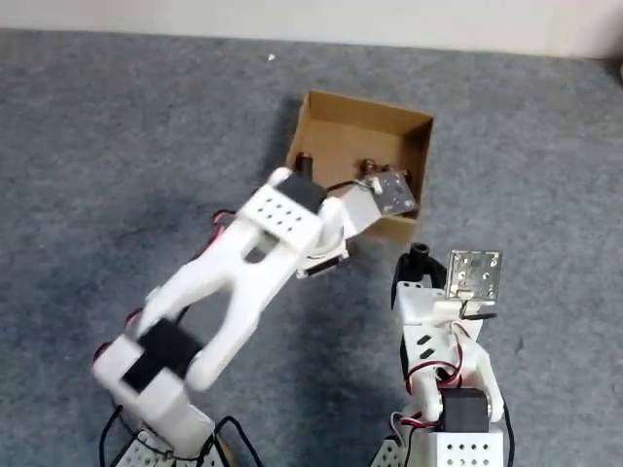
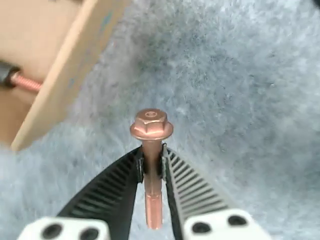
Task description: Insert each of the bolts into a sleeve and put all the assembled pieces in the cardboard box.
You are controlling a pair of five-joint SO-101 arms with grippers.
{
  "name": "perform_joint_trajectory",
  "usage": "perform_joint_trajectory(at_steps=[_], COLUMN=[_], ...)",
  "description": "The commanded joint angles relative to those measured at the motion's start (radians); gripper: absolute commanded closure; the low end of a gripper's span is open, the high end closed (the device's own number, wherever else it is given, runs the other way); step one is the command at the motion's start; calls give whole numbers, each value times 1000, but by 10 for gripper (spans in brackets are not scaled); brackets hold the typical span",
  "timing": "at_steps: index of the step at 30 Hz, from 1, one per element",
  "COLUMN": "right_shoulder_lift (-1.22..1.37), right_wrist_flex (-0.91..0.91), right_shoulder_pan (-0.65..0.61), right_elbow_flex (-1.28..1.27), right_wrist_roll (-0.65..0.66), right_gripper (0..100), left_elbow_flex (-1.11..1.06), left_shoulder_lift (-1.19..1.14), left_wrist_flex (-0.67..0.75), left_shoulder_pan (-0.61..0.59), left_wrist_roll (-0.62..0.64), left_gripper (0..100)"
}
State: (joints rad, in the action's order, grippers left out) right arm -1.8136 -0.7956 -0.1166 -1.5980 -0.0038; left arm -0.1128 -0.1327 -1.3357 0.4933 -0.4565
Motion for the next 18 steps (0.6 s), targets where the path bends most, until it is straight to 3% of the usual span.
perform_joint_trajectory(at_steps=[1,9,18], right_shoulder_lift=[-15,-15,-15], right_wrist_flex=[35,35,31], right_shoulder_pan=[4,2,-36], right_elbow_flex=[13,13,13], right_wrist_roll=[-8,-14,-57], right_gripper=[994,994,994], left_elbow_flex=[-76,-209,-262], left_shoulder_lift=[217,466,645], left_wrist_flex=[-5,-5,-3], left_shoulder_pan=[15,15,15], left_wrist_roll=[101,230,486], left_gripper=[995,994,994])
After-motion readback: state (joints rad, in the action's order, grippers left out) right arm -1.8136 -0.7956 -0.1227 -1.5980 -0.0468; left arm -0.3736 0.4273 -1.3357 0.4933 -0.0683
